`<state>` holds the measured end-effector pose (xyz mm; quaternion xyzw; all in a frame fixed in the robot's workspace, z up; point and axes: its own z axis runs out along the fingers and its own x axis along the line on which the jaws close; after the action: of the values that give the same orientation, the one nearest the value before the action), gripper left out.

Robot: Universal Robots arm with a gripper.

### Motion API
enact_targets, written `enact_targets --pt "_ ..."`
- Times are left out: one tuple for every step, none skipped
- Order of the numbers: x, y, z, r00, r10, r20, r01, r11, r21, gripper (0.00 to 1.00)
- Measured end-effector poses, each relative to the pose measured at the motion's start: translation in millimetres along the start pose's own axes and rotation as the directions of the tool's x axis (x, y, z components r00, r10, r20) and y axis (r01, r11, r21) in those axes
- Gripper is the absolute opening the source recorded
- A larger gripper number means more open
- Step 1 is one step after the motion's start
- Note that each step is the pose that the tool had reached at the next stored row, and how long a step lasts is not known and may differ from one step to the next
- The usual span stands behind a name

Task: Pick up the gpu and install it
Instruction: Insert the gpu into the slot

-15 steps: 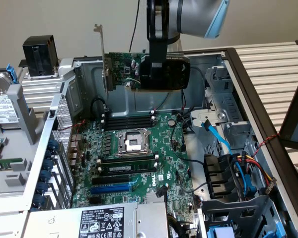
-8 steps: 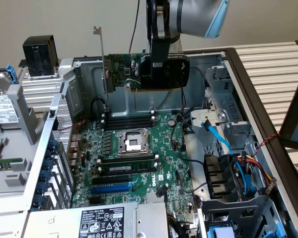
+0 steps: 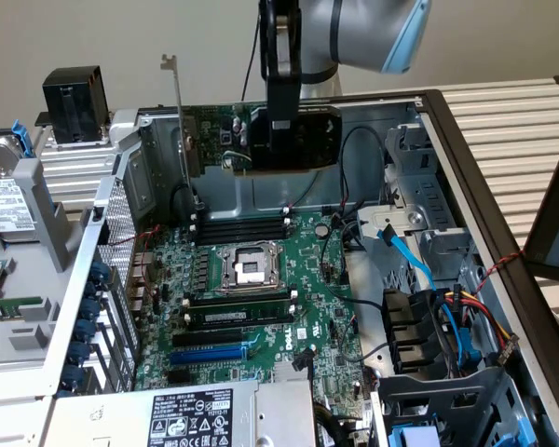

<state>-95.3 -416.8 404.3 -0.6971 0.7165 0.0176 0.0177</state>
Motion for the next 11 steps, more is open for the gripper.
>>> enact_targets --pt "-0.5 2.9 0.7 1.0000 0.000 -0.0020 0.000 1.0000 0.0005 0.27" --pt "-0.9 5.7 1.3 1.0000 0.000 -0.0038 0.000 1.0000 0.0006 0.27" --pt "-1.5 8.8 2.2 1.0000 0.000 -0.0056 0.000 1.0000 0.0009 0.27" --pt "-2.1 11.8 3.3 1.0000 0.000 -0.0073 0.000 1.0000 0.0017 0.27" --pt "-2.8 14.8 4.3 1.0000 -0.001 -0.0092 0.001 1.0000 0.0022 0.27" --pt "-3.3 18.3 5.7 0.9999 -0.001 -0.0107 0.001 1.0000 0.0024 0.27" --pt "-3.9 21.6 7.1 0.9999 -0.001 -0.0122 0.001 1.0000 0.0026 0.27" --pt "-4.1 24.3 8.2 0.9999 -0.001 -0.0139 0.001 1.0000 0.0025 0.27" --pt "-4.0 25.9 9.7 0.9999 -0.001 -0.0145 0.002 1.0000 0.0026 0.27" --pt "-3.8 26.3 11.6 0.9999 -0.003 -0.0149 0.003 1.0000 0.0025 0.27" --pt "-3.7 26.4 13.3 0.9999 -0.004 -0.0151 0.004 1.0000 0.0024 0.27"
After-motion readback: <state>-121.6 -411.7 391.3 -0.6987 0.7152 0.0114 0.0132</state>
